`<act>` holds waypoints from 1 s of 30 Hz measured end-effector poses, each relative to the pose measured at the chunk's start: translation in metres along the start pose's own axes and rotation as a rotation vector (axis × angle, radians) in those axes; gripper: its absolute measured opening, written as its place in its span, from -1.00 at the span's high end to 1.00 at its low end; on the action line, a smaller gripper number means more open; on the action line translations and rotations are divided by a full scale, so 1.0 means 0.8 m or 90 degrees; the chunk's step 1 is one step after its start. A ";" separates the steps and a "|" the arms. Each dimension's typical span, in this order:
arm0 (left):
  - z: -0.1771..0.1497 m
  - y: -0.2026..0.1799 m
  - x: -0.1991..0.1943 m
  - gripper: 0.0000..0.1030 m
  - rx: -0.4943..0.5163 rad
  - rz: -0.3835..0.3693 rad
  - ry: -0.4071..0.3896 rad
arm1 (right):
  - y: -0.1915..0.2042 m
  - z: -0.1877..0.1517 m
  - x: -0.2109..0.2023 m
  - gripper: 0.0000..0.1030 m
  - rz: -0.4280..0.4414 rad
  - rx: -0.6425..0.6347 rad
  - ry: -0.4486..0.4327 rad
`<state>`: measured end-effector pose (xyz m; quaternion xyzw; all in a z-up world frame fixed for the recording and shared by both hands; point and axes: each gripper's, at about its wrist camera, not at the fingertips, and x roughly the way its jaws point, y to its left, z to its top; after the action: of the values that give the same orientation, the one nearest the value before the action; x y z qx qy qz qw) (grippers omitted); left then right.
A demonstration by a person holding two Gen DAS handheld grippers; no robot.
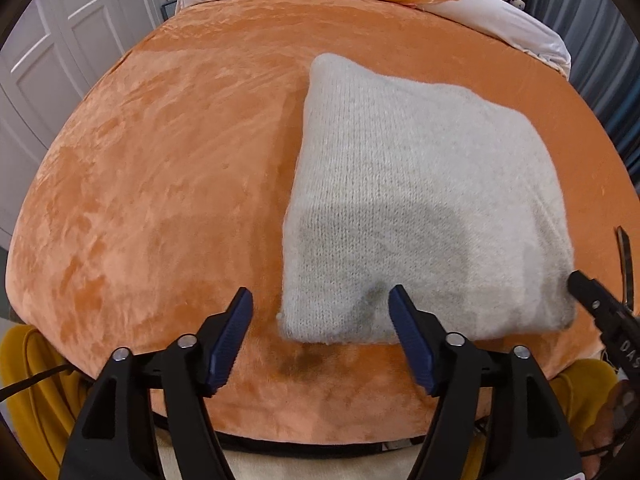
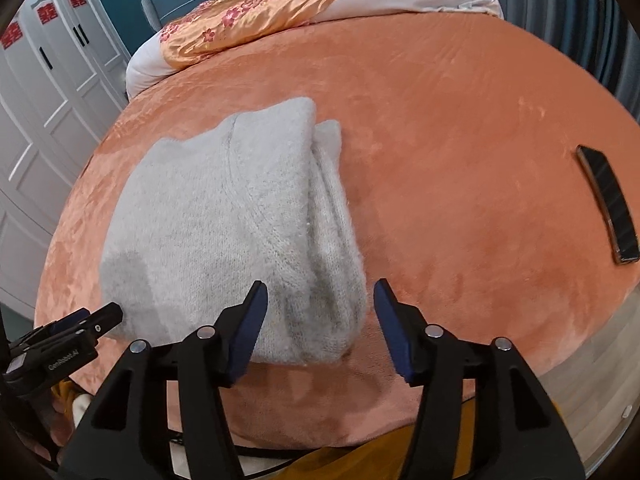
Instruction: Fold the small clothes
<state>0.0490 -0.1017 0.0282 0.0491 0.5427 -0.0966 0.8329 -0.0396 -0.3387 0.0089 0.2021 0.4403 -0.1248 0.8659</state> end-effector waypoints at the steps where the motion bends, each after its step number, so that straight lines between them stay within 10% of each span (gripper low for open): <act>1: 0.000 -0.001 -0.001 -0.40 0.000 -0.001 -0.001 | 0.000 -0.001 0.002 -0.08 0.006 0.001 0.003; 15: 0.047 0.011 0.028 -0.63 -0.053 -0.121 0.010 | -0.012 0.011 0.053 -0.35 0.069 0.035 0.060; 30: 0.054 -0.014 0.073 -0.90 -0.043 -0.118 0.021 | -0.020 0.028 0.090 -0.55 0.124 0.056 0.090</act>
<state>0.1078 -0.1270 -0.0071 -0.0281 0.5613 -0.1538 0.8127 0.0118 -0.3654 -0.0415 0.2899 0.4726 -0.0448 0.8310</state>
